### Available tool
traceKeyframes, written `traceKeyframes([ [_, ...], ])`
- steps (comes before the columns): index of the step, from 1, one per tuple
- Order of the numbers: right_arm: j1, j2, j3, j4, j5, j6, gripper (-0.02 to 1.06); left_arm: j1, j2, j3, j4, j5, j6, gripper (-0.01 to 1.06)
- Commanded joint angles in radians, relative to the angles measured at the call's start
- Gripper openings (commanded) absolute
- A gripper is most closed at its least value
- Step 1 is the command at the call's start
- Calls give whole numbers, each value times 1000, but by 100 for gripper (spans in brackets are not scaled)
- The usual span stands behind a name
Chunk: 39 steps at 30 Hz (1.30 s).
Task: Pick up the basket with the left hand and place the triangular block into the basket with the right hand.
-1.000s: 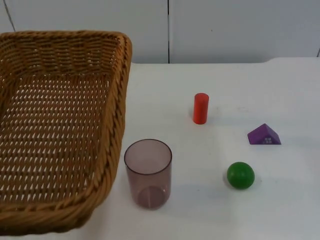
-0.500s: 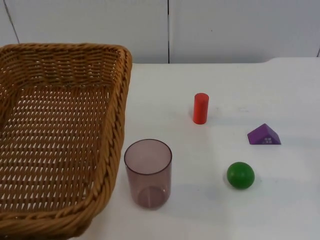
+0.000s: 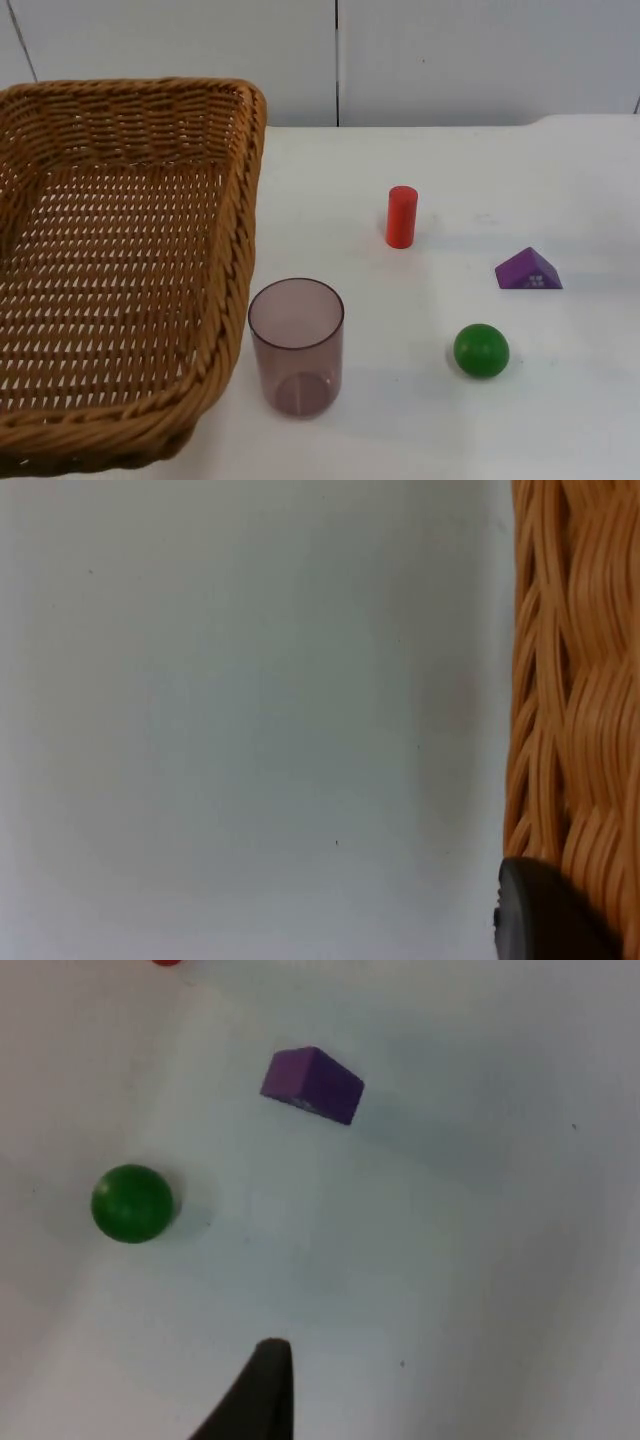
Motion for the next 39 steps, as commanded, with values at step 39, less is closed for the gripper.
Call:
traceKeyframes([
  [39, 287, 911, -509, -175, -141, -631, 99, 3, -1, -2, -45, 8, 4, 0],
])
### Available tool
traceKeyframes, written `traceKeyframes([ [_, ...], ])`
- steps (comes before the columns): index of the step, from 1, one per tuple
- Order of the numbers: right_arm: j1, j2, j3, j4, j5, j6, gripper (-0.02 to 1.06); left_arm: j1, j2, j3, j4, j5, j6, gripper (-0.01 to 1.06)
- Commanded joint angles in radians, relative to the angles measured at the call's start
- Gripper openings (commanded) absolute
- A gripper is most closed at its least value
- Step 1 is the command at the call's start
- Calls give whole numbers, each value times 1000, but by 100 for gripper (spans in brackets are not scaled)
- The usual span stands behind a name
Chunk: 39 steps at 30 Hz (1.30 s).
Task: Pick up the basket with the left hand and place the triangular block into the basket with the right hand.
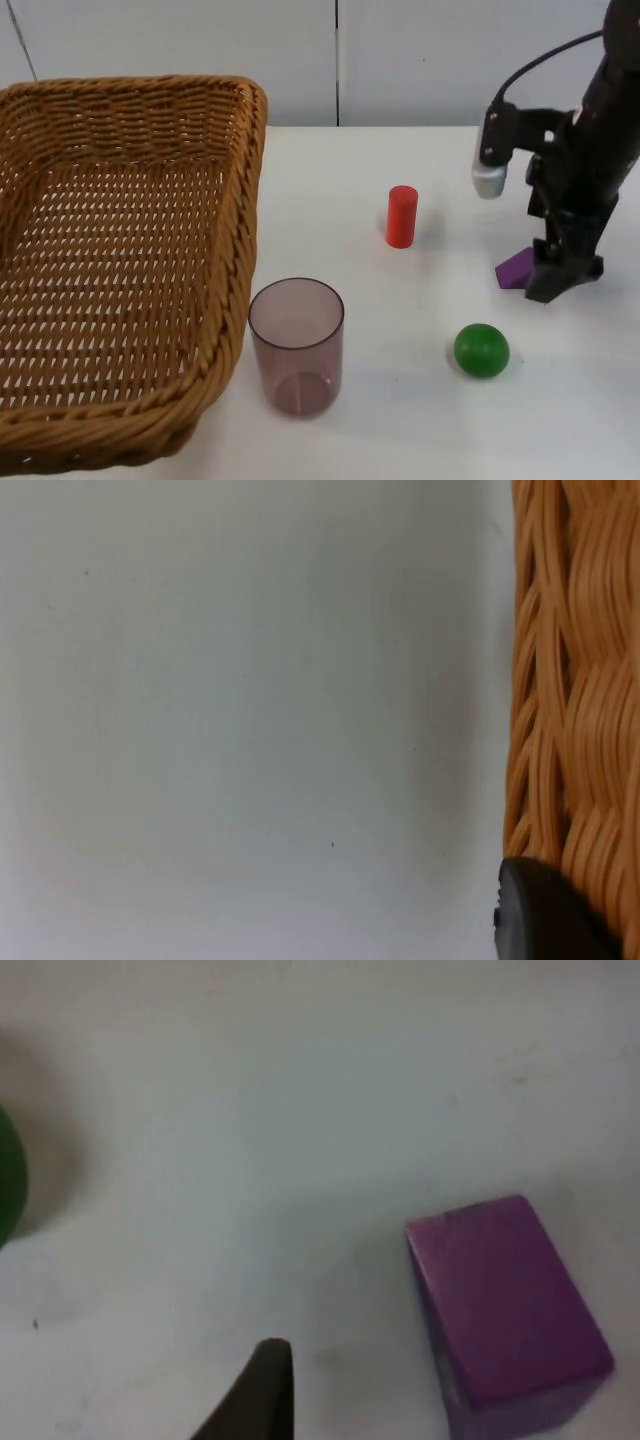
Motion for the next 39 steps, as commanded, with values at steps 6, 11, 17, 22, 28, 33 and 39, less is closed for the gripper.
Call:
traceKeyframes([
  [6, 8, 38, -9, -1, -47, -23, 81, 3, -1, -2, -40, 1, 2, 0],
  [11, 8, 53, -9, -1, -47, -27, 61, 3, -1, -2, -40, 1, 2, 0],
  [17, 8, 36, -9, -4, -38, -43, 6, 3, -1, -2, -40, 1, 2, 0],
  [22, 8, -55, -9, -4, 67, -37, 0, 3, -1, -2, -40, 1, 2, 0],
  [28, 8, -236, -9, -2, 210, 150, 0, 3, -1, -2, -40, -3, 2, 0],
  [33, 8, -398, -9, -2, 247, 486, 0, 3, -1, -2, -40, -23, 2, 0],
  [39, 8, -454, -9, 10, 301, 643, 0, 3, -1, -2, -40, -40, 2, 0],
])
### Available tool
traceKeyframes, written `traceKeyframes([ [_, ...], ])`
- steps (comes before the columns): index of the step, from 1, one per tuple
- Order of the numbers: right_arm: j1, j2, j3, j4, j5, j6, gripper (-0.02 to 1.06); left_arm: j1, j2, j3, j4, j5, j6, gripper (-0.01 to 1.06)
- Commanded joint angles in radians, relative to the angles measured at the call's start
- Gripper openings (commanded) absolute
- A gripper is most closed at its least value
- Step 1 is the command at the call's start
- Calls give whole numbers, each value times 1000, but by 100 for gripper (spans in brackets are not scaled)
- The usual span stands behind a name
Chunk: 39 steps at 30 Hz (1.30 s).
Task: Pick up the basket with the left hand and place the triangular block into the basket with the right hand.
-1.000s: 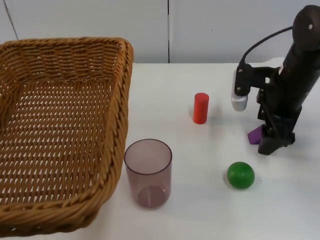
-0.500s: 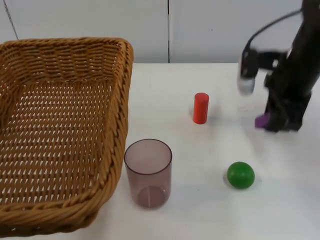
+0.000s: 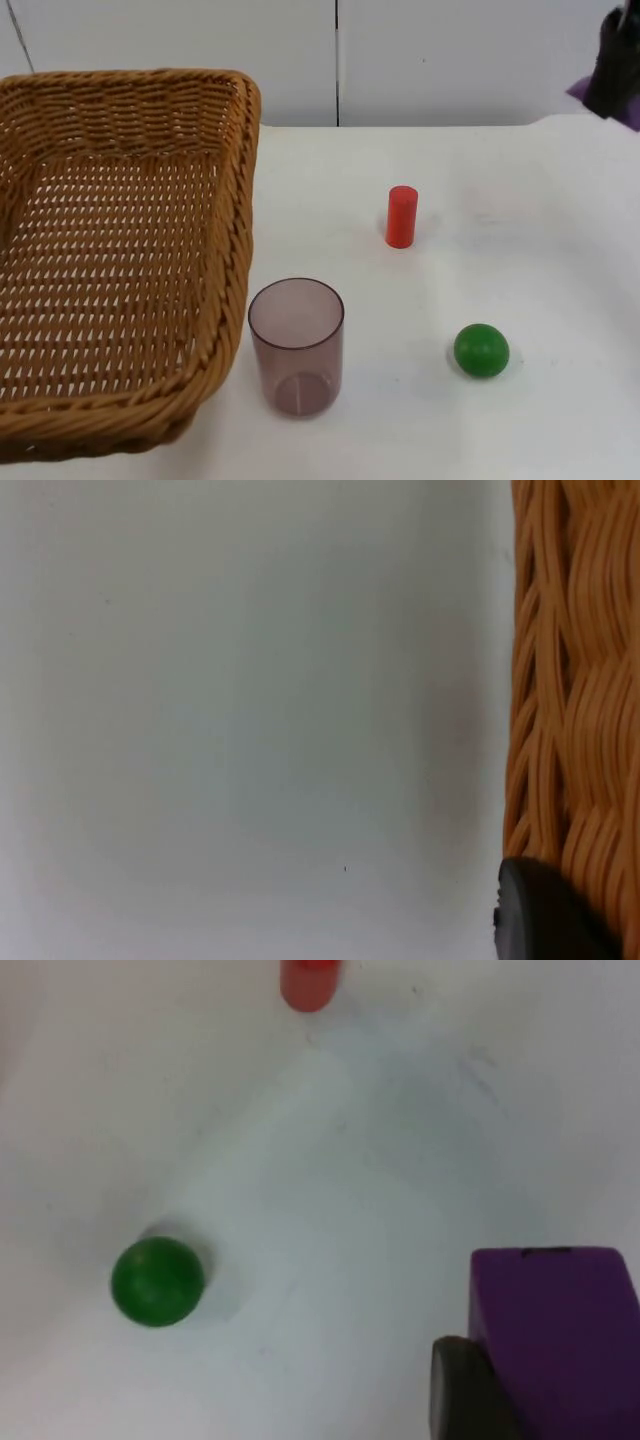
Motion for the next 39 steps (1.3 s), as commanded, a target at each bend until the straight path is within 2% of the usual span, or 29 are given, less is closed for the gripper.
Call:
traceKeyframes([
  [1, 4, -15, -3, 8, 37, 50, 0, 3, -1, -2, -38, -8, 2, 0],
  [6, 4, -19, -3, 11, 69, 97, 0, 3, -1, -2, -38, -16, 2, 0],
  [10, 19, -20, -3, 64, 66, 118, 0, 3, -1, -2, -38, -16, 2, 0],
  [13, 111, -14, -39, 99, 52, 118, 0, 3, -1, -2, -38, -14, 2, 0],
  [14, 111, -14, -39, 99, 52, 118, 0, 3, -1, -2, -38, -14, 2, 0],
  [19, 297, 45, -206, 114, 45, 130, 0, 3, -1, -2, -38, -5, 2, 0],
  [20, 297, 45, -206, 114, 45, 130, 0, 3, -1, -2, -38, -5, 2, 0],
  [22, 363, 81, -284, 118, 38, 137, 0, 3, -1, -2, -38, -5, 2, 0],
  [24, 422, 125, -346, 139, 10, 137, 0, 3, -1, -2, -38, -5, 2, 0],
  [29, 501, 209, -432, 163, -58, 137, 0, 3, -1, -2, -38, -5, -1, 0],
  [32, 527, 252, -449, 163, -99, 137, 0, 3, -1, -2, -38, -5, -1, 0],
  [34, 551, 304, -449, 177, -165, 137, 0, 3, -1, -2, -38, -5, -1, 0],
  [36, 560, 320, -449, 184, -179, 137, 0, 3, -1, -2, -38, -5, -1, 0],
  [38, 567, 346, -449, 184, -196, 137, 2, 3, -1, -2, -38, -5, -1, 0],
  [39, 576, 367, -449, 185, -199, 137, 8, 3, -1, -2, -38, -5, -1, 0],
])
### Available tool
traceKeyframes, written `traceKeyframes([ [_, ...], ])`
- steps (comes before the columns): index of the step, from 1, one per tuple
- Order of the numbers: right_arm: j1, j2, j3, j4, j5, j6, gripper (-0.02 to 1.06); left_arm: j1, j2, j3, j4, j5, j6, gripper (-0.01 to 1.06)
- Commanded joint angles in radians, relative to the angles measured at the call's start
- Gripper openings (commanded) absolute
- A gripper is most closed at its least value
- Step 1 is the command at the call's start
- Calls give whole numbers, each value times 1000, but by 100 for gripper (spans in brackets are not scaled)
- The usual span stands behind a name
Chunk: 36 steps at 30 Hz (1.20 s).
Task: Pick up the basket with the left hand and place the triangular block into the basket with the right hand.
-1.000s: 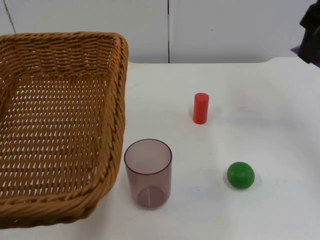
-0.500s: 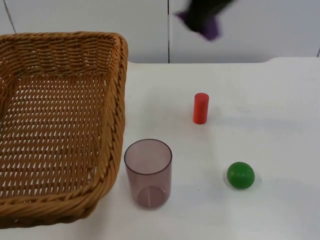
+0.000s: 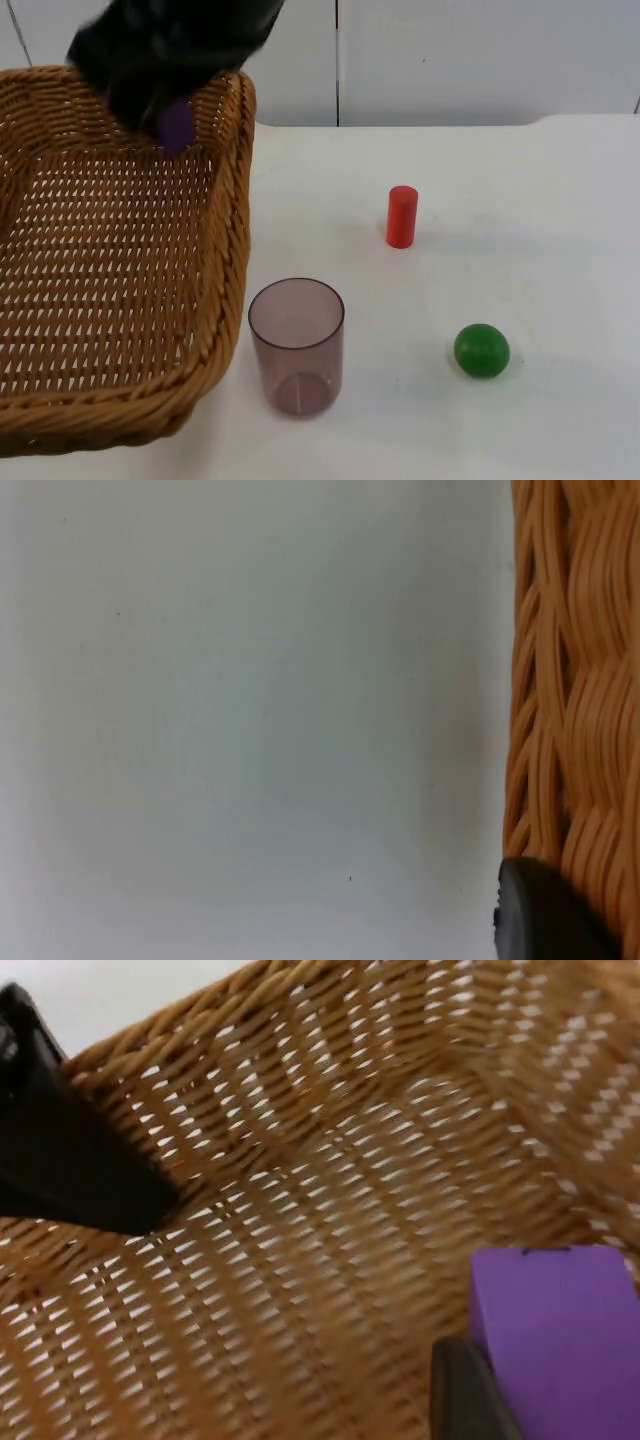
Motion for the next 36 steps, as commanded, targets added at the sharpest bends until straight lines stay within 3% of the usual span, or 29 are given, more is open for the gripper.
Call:
traceKeyframes([
  [1, 15, 34, -9, 6, -28, 3, 16, 3, -1, -2, -38, 9, -1, 0],
  [2, 15, 34, -9, 6, -28, 3, 16, 3, -1, -2, -38, 9, -1, 0],
  [7, 13, 34, -11, 3, -63, 3, 63, 3, -1, -2, -40, 7, -1, 0],
  [8, 13, 34, -11, 3, -63, 3, 63, 3, -1, -2, -40, 7, -1, 0],
  [11, 13, -10, -22, -14, -107, 3, 78, 3, -1, -2, -40, 7, -1, 0],
  [17, 11, -150, -20, -102, -108, 33, 78, 3, -1, -2, -43, 7, -1, 0],
  [20, 10, -264, -20, -188, -61, 98, 78, 3, -1, -2, -43, 7, -1, 0],
  [24, -14, -385, 0, -184, 11, 103, 78, 3, -1, -2, -43, 5, -1, 0],
  [29, -37, -520, 137, -182, 16, 107, 78, 3, -1, -2, -43, 1, -1, 0],
  [30, -48, -577, 229, -182, 4, 107, 78, 3, -1, -2, -43, -1, -1, 0],
  [32, -48, -664, 352, -188, -36, 114, 78, 3, -1, -2, -49, -1, -1, 0],
  [33, -48, -664, 352, -188, -36, 114, 78, 3, -1, -2, -49, -1, -1, 0],
  [36, -48, -781, 528, -172, -133, 138, 78, 3, -1, -4, -63, -9, -1, 0],
])
